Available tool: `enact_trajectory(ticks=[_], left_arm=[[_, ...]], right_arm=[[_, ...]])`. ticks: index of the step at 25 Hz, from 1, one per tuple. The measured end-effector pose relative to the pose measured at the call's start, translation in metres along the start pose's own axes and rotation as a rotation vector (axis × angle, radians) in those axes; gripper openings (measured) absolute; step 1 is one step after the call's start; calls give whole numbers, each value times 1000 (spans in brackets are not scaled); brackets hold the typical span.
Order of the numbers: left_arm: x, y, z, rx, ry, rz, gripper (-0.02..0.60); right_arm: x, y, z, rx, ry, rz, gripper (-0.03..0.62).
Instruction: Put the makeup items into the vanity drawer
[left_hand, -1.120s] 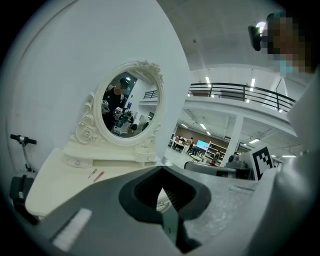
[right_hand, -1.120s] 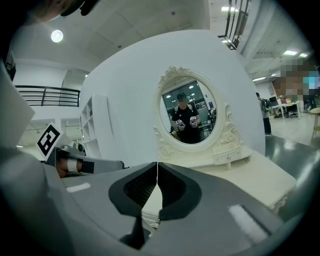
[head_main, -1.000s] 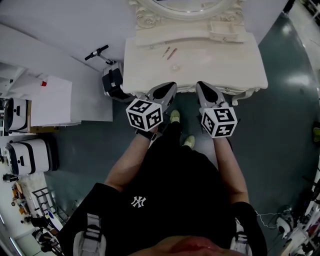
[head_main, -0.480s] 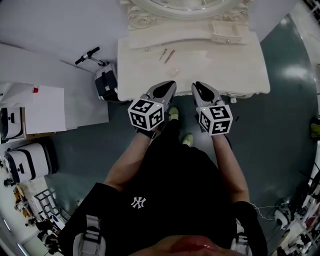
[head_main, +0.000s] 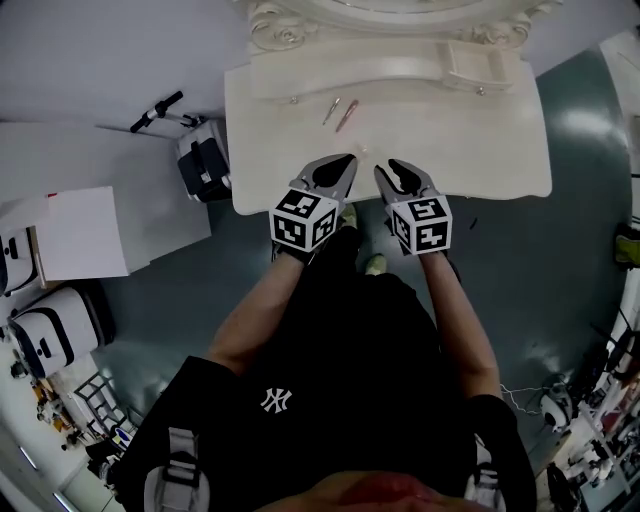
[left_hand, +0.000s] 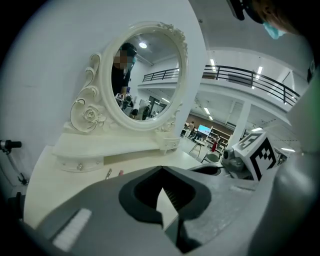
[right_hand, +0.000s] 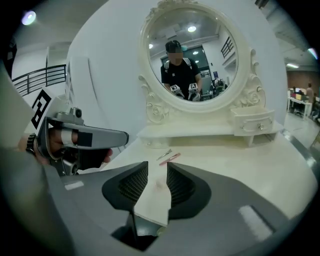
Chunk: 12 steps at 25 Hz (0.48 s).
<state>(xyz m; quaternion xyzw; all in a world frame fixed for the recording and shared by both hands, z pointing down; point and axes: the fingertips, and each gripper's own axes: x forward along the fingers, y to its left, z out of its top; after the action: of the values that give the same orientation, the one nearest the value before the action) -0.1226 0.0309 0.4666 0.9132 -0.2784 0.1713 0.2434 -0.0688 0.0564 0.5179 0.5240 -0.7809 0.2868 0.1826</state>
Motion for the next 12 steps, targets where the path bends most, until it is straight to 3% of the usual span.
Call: enact_trajectory(ticks=[12], left_arm=[[37,46,-31,-13,118,-48,2]], right_arm=[[80,-13,-45,112,178,-10,225]])
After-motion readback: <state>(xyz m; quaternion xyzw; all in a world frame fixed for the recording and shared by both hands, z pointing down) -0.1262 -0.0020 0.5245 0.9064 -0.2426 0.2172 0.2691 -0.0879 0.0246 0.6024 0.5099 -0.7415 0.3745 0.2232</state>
